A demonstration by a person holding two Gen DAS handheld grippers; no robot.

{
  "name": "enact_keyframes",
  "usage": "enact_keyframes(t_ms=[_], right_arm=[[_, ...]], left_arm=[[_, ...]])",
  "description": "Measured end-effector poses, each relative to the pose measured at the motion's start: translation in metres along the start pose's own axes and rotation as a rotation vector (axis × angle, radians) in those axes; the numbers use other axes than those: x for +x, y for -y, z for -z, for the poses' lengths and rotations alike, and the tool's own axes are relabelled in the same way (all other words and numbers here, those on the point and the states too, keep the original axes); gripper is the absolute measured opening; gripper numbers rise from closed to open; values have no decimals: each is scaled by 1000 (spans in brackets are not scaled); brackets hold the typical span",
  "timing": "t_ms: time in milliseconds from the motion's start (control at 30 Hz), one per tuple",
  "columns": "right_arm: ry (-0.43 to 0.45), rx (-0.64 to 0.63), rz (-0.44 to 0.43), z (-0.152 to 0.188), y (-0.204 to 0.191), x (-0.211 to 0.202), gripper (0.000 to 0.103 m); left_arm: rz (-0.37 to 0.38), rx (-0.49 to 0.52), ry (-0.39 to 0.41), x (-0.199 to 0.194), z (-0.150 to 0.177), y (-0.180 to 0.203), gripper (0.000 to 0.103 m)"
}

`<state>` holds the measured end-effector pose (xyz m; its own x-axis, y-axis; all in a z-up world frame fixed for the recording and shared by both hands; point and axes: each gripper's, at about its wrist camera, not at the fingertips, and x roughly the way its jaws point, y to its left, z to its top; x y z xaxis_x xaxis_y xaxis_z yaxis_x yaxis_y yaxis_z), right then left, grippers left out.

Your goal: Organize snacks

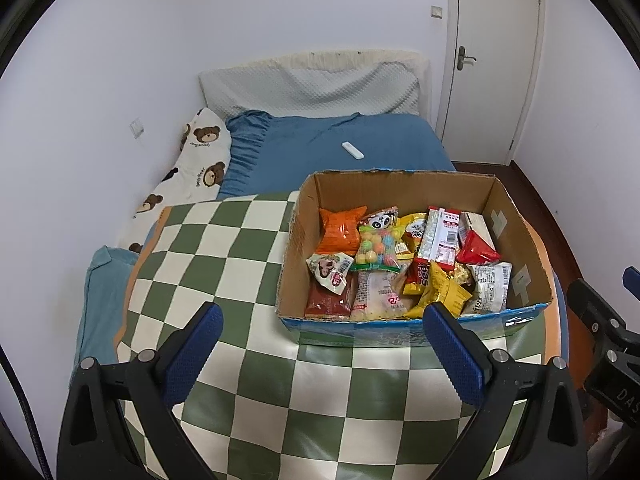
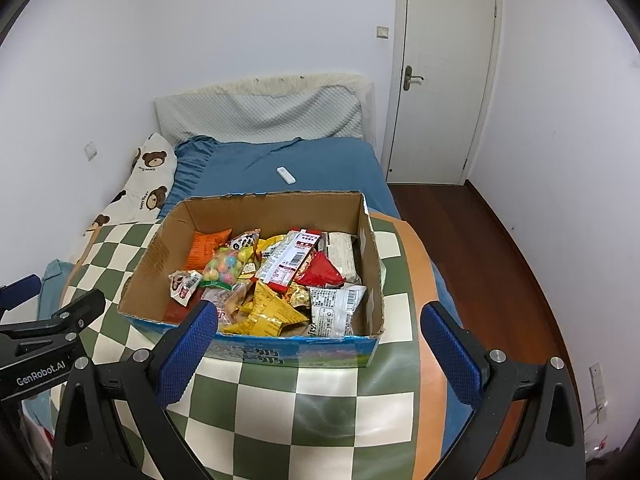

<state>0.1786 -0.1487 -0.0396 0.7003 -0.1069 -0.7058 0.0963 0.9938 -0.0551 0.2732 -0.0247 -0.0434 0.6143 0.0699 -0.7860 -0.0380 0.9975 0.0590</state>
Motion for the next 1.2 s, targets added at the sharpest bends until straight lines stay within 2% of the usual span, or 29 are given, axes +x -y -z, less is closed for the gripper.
enact_keyframes(t_ms=[1200], right_arm=[[-23,13,4,5,-5,7,103]], left_arm=[[28,15,-17,4,-2,3,102]])
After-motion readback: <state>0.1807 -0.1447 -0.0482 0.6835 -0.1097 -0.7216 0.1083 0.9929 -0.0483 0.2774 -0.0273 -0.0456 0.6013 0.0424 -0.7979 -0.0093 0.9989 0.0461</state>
